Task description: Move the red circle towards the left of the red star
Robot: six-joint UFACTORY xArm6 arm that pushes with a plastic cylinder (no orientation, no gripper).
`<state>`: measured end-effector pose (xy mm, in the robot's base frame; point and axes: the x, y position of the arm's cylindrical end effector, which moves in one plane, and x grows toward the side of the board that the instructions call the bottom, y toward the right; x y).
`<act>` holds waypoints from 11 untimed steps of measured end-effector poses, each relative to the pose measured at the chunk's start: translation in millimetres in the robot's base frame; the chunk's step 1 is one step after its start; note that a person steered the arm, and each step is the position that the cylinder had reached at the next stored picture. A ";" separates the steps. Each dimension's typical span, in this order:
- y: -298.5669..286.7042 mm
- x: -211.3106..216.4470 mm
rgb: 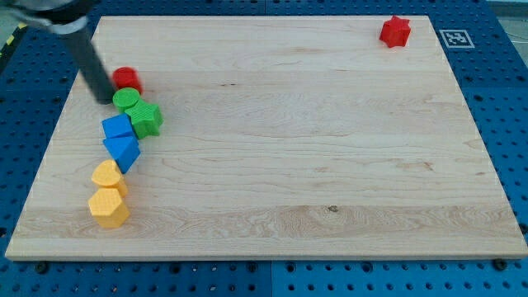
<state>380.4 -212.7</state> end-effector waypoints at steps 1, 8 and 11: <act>58.0 -37.8; 163.1 -99.2; 297.3 -124.0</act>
